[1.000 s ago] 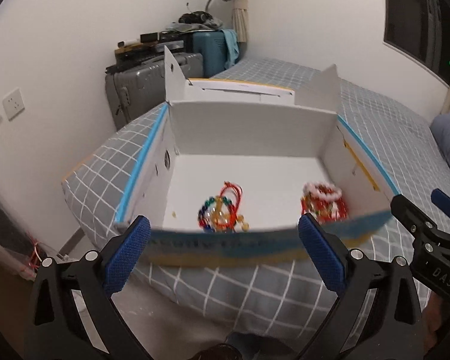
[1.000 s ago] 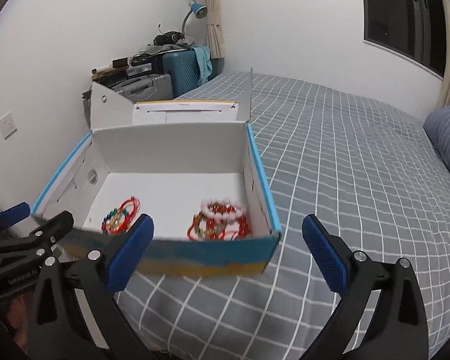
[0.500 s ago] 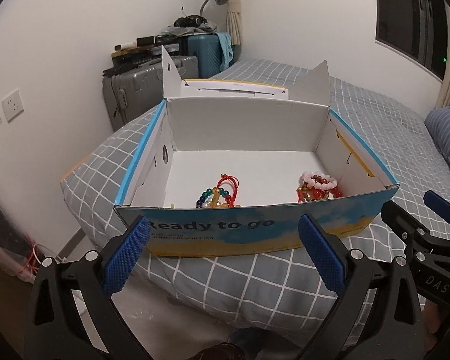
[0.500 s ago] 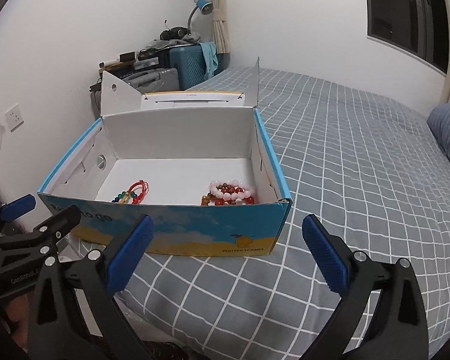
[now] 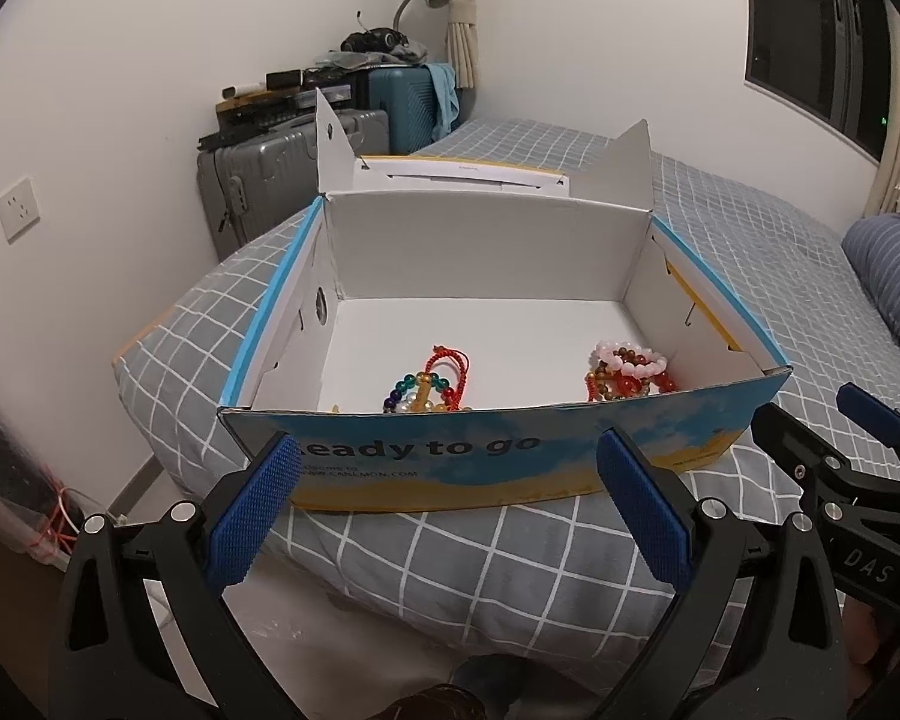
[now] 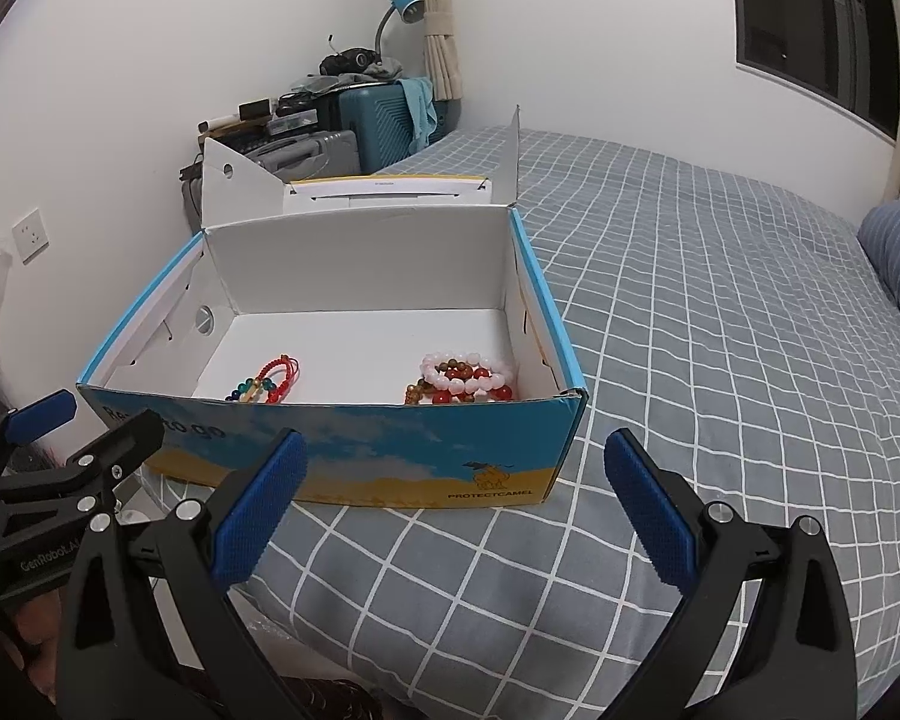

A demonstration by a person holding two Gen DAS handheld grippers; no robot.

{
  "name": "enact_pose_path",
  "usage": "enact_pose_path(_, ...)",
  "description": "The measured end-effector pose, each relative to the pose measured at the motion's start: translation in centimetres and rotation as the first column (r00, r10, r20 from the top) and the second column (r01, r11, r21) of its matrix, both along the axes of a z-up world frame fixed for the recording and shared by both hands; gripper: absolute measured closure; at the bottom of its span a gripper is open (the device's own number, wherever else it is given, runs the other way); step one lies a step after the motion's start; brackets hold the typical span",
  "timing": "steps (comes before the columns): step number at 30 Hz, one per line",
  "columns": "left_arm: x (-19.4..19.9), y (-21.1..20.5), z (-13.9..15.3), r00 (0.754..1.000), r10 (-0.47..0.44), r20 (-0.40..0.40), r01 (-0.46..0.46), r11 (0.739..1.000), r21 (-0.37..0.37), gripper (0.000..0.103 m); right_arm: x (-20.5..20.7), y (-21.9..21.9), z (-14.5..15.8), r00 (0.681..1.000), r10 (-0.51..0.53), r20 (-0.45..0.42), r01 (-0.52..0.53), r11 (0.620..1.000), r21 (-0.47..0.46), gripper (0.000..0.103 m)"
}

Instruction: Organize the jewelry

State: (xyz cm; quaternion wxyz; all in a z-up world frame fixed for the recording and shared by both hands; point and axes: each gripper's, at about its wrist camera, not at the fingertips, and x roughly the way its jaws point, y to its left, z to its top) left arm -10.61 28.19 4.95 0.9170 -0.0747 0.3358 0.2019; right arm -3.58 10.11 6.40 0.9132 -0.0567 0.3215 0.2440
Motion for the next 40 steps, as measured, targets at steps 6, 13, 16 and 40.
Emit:
enact_pose_path(6, 0.00, 0.06, 0.01, 1.000, 0.000, 0.001, 0.000, 1.000, -0.002, 0.006, 0.07, -0.03, -0.06, 1.000, -0.001, -0.003, 0.001, 1.000, -0.003, 0.008)
enact_pose_path(13, 0.06, 0.14, 0.09, 1.000, -0.013, -0.003, 0.013, 1.000, -0.022, 0.006, 0.15, 0.20, -0.22, 1.000, 0.007, -0.006, -0.007, 1.000, -0.009, 0.008)
enact_pose_path(16, 0.07, 0.06, 0.16, 1.000, -0.007, -0.001, 0.007, 1.000, -0.011, 0.006, 0.15, 0.33, -0.25, 1.000, 0.007, -0.007, -0.008, 1.000, -0.010, 0.008)
enact_pose_path(40, 0.26, 0.27, -0.23, 1.000, 0.026, -0.008, -0.026, 0.999, 0.022, 0.006, 0.10, 0.51, -0.25, 1.000, 0.007, -0.002, -0.007, 1.000, -0.014, 0.008)
